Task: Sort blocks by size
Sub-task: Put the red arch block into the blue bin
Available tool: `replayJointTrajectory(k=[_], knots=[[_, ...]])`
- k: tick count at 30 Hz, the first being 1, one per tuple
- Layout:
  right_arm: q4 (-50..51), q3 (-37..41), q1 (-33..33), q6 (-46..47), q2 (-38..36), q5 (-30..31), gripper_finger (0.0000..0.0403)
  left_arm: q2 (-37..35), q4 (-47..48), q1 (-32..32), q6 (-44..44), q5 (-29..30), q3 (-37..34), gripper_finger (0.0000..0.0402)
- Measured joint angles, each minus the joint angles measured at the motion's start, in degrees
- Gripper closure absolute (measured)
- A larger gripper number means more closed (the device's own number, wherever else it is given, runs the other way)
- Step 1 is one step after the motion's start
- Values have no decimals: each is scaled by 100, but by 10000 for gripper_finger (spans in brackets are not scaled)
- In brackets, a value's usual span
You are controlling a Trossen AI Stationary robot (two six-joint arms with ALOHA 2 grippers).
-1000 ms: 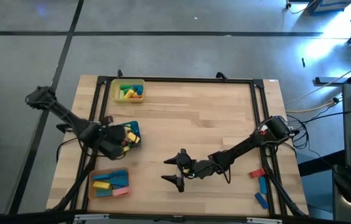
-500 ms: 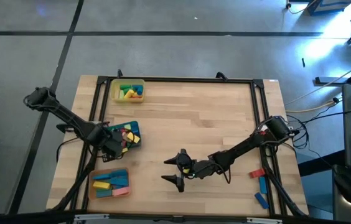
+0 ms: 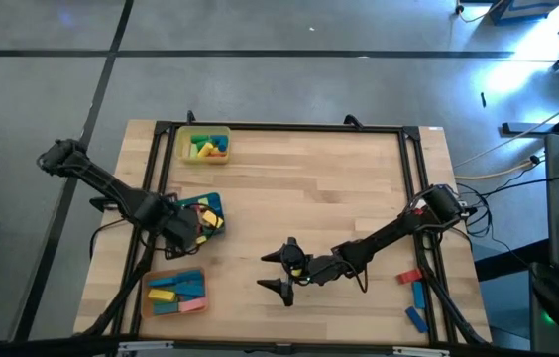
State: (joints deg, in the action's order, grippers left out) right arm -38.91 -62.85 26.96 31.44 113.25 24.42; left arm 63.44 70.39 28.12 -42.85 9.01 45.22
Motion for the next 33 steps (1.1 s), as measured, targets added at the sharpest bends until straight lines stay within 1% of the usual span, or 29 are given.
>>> replayJointTrajectory(k=[2,4,8,10,13,17,20,22,25,28,30,33], knots=[[-9,0,0,0,0,1,61,-95,-145,65,176,305,263,182],[-32,0,-8,-1,0,50,61,-235,-510,180,419,766,397,182],[-20,0,-32,-17,-2,73,61,-539,-2061,474,1196,1470,262,181],[34,0,-31,-29,-3,90,61,-612,-3037,628,1664,1596,26,181],[464,2,-31,-110,-125,62,61,-599,-4545,831,2302,1608,-430,180],[1468,-19,14,-129,-504,57,61,-415,-6361,1018,2431,1615,-1069,180],[2835,-228,57,112,-896,45,61,-182,-7654,1093,2713,1625,-1576,180],[4045,-563,100,375,-1118,40,61,-22,-8157,1093,2787,1618,-1850,180],[6209,-1221,166,943,-1299,-74,61,221,-8358,1091,2507,1622,-2129,180],[8471,-2004,197,1675,-1292,-497,61,434,-8305,1091,2179,1626,-2293,180],[9545,-2389,195,2122,-1295,-832,61,499,-8246,1089,2052,1632,-2361,180],[10851,-2606,200,2501,-1287,-1290,61,562,-8322,1084,2085,1646,-2353,180]])
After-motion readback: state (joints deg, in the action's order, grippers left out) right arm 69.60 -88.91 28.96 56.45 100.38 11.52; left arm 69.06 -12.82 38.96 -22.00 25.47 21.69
